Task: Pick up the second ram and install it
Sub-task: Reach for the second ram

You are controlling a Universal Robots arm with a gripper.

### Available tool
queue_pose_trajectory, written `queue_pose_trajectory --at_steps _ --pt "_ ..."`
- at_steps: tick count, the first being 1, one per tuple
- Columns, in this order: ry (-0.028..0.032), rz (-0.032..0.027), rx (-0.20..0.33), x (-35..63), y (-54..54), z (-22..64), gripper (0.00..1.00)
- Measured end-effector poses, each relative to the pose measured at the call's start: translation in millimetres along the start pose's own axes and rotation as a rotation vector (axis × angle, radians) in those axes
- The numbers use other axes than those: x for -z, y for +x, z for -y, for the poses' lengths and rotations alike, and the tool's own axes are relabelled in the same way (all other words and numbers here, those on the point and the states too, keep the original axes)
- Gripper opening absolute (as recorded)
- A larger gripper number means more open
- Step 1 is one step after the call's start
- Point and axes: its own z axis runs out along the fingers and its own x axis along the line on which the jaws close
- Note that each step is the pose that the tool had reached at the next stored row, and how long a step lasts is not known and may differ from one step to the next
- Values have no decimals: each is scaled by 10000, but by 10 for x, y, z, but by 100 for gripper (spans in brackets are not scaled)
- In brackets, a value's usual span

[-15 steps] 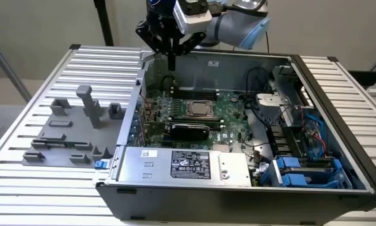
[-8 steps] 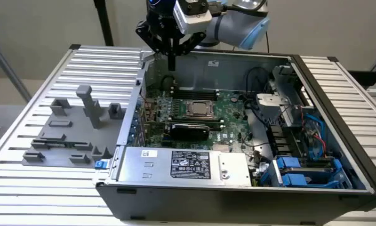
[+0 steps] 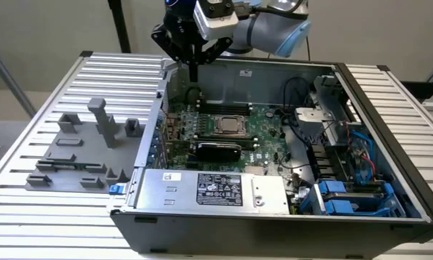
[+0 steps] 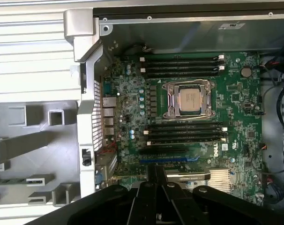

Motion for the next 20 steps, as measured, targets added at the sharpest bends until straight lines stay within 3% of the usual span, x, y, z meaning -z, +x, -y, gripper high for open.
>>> queue_pose_trajectory --at_steps 9,20 --pt "-2 12 1 14 401 147 0" --pt "-2 13 0 7 896 220 0"
